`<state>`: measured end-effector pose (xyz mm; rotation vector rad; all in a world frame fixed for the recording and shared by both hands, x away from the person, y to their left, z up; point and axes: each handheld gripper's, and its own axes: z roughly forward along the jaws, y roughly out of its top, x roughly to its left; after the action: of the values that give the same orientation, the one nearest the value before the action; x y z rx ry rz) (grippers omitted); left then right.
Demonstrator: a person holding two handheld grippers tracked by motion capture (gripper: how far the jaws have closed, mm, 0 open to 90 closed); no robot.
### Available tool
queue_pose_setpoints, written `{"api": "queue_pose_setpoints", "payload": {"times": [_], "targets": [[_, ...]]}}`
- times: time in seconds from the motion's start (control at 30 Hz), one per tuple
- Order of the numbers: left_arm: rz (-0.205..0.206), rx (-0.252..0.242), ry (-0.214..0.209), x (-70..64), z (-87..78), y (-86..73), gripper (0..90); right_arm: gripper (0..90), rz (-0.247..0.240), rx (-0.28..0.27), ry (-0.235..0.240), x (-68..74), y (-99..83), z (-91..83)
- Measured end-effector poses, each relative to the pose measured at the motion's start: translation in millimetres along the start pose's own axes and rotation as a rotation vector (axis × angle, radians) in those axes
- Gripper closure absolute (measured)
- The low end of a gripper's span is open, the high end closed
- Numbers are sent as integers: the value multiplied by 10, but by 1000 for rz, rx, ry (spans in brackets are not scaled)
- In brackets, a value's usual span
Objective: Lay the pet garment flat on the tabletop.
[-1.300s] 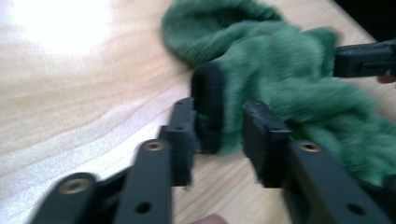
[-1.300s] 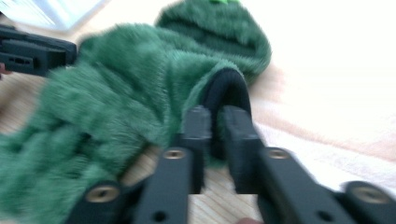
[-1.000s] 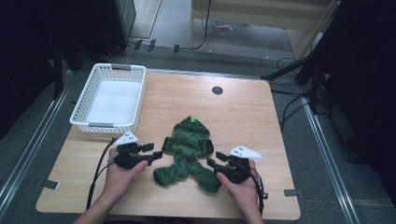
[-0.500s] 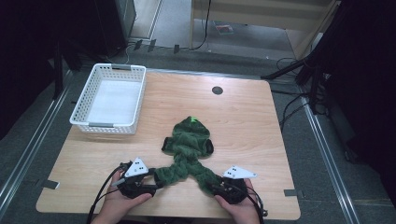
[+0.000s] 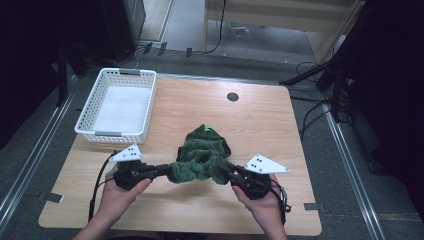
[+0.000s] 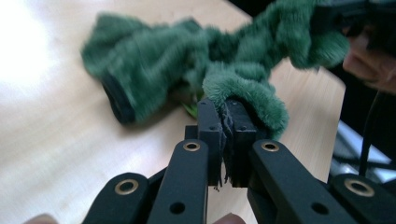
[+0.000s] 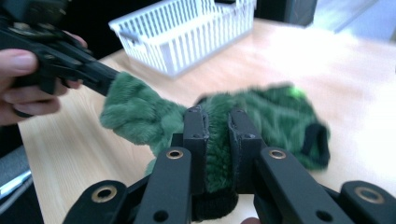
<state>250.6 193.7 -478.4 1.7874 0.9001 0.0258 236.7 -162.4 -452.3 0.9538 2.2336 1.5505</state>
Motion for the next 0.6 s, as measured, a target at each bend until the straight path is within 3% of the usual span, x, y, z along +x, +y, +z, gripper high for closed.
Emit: {"api": "queue_pose_setpoints", "payload": {"times": [0.07, 0.13, 0.17, 0.2, 0.3, 0.37, 0.43, 0.5, 0.57, 0.6], "targets": [[-34, -41, -3, 102, -20, 79, 879, 786, -10, -27, -7, -8, 138, -10], [-91, -64, 36, 260, 4, 102, 878, 770, -12, -44, -31, -47, 240, 9], [-112, -51, 74, 336, 46, 72, 878, 771, 3, -46, -33, -80, 247, 29], [-114, -28, 95, 363, 81, 40, 878, 774, 45, -34, -44, -156, 215, 80], [-73, 127, 135, 379, 237, -144, 877, 794, 152, 31, -81, -329, -25, 225], [-61, 225, 127, 380, 299, -285, 870, 776, 182, 112, -116, -409, -261, 290], [-50, 278, 129, 379, 294, -378, 852, 751, 213, 128, -109, -435, -387, 261], [-58, 269, 138, 383, 244, -409, 799, 704, 258, 106, -63, -428, -461, 186], [-83, 203, 143, 380, 154, -379, 701, 662, 289, 80, -28, -378, -497, 136], [-93, 147, 142, 360, 109, -344, 664, 624, 294, 70, -7, -335, -516, 130]]}}
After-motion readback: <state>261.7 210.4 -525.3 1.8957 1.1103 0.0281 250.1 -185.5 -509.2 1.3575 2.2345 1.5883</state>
